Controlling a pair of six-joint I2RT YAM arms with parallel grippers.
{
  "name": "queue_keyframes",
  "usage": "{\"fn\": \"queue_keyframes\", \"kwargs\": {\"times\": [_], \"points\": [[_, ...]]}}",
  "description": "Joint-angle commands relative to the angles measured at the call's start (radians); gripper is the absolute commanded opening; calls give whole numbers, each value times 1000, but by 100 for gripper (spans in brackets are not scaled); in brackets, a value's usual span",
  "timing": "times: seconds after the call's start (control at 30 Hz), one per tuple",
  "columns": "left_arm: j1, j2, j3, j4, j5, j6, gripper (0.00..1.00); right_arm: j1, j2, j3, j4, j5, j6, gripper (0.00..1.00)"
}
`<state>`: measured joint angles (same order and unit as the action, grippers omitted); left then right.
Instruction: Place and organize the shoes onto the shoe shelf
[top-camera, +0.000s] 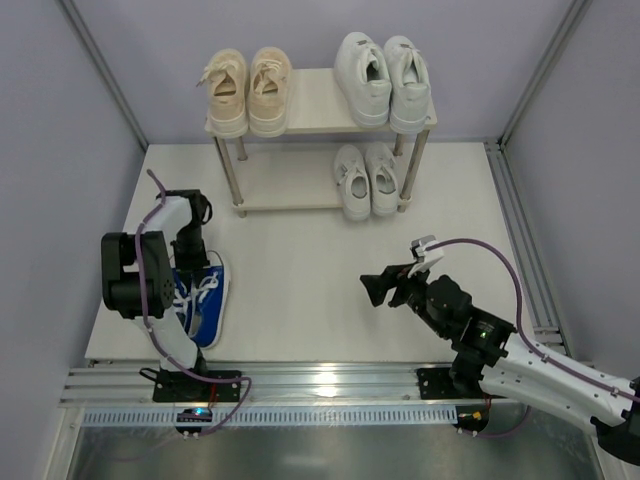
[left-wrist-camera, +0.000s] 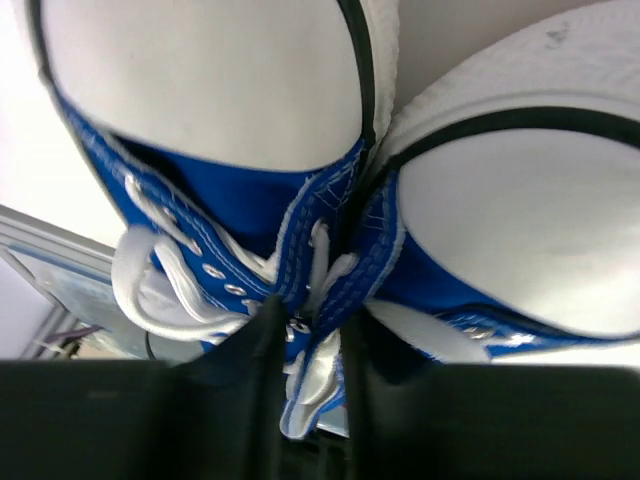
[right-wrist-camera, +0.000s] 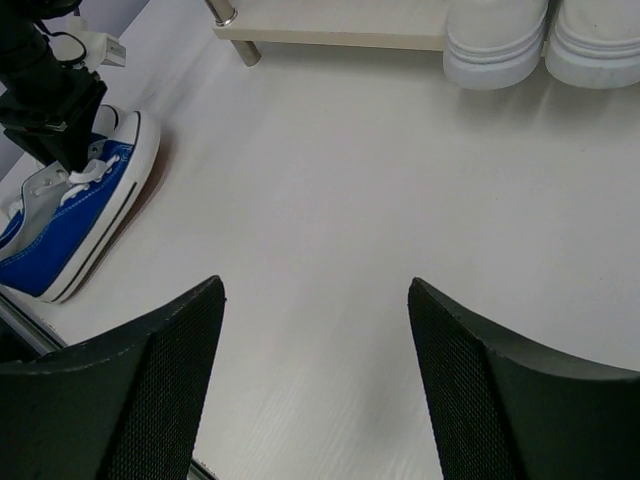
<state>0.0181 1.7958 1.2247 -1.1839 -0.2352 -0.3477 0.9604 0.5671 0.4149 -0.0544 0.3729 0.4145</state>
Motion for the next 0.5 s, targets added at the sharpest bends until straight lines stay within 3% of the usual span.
{"fn": "queue_keyframes", "kwargs": {"times": [0.0, 0.07, 0.33, 0.47], "points": [[9, 22, 19, 30, 42, 21, 17, 5, 17, 19, 24, 17, -6, 76], [9, 17, 19, 30, 59, 19, 0, 3, 23, 21, 25, 17, -5, 76], [-9, -30, 53, 9, 126, 23, 0, 5, 40, 35, 11, 37, -3, 75], [-130, -75, 87, -35, 125, 21, 0, 5, 45, 45, -5, 58, -6, 74]]}}
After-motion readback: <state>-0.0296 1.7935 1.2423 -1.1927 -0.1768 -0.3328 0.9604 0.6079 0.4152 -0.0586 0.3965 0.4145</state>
